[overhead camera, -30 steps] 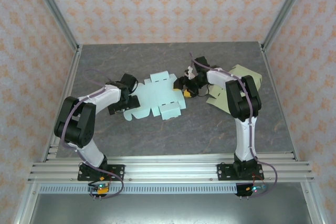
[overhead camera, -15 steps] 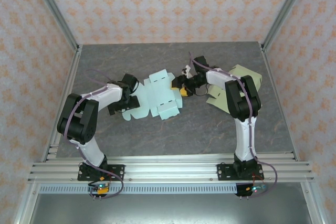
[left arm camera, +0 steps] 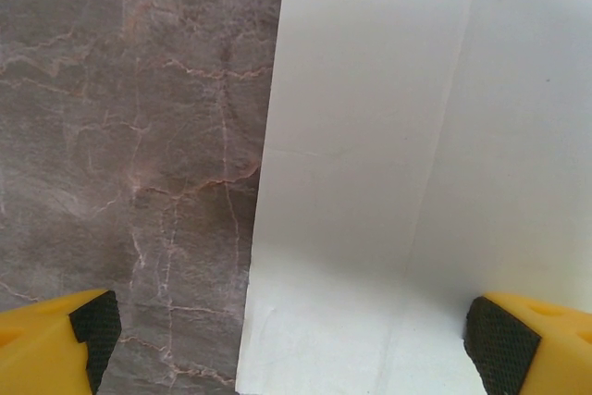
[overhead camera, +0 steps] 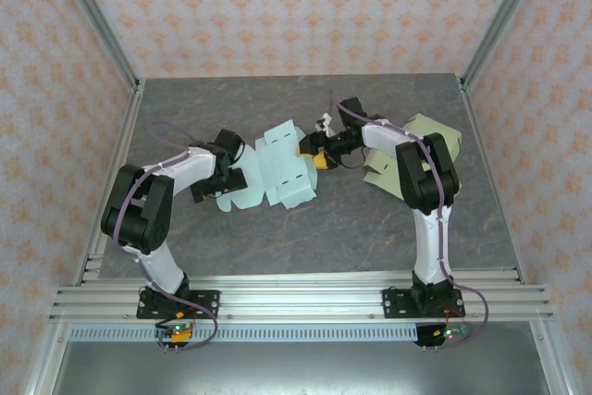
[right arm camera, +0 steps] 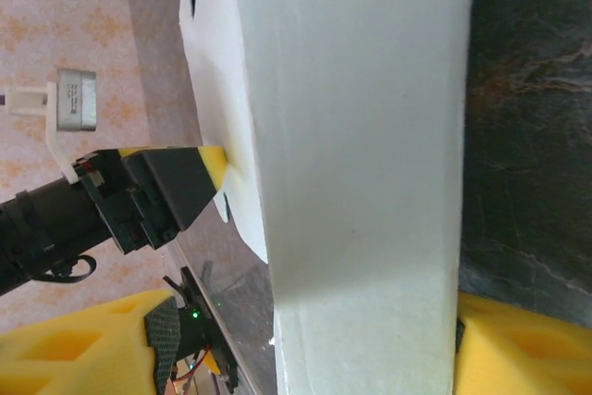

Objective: Fold the paper box

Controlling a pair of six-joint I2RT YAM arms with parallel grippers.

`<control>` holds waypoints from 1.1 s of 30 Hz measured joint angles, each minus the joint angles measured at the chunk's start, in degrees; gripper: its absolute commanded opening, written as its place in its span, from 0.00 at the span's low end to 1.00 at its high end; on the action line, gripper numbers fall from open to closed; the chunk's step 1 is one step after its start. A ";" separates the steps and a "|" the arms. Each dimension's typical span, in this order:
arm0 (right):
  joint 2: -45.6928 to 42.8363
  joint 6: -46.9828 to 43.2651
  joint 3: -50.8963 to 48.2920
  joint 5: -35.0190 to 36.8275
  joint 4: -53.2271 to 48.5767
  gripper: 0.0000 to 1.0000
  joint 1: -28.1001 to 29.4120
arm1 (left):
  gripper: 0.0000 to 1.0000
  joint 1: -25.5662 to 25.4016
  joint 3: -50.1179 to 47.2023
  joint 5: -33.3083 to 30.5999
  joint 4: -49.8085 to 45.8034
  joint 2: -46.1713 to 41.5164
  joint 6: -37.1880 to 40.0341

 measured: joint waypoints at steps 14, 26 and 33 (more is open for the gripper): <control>-0.02 -3.32 1.64 -4.74 -2.12 0.69 -1.31 | 1.00 0.00 0.00 1.27 0.22 0.00 -0.70; -0.02 -4.76 1.68 -4.61 -3.32 0.36 -1.66 | 1.00 0.00 0.17 3.28 0.87 0.50 -1.11; -0.02 -5.55 2.54 -1.33 -3.80 0.03 -0.22 | 1.00 0.00 1.29 4.70 0.13 0.35 -1.36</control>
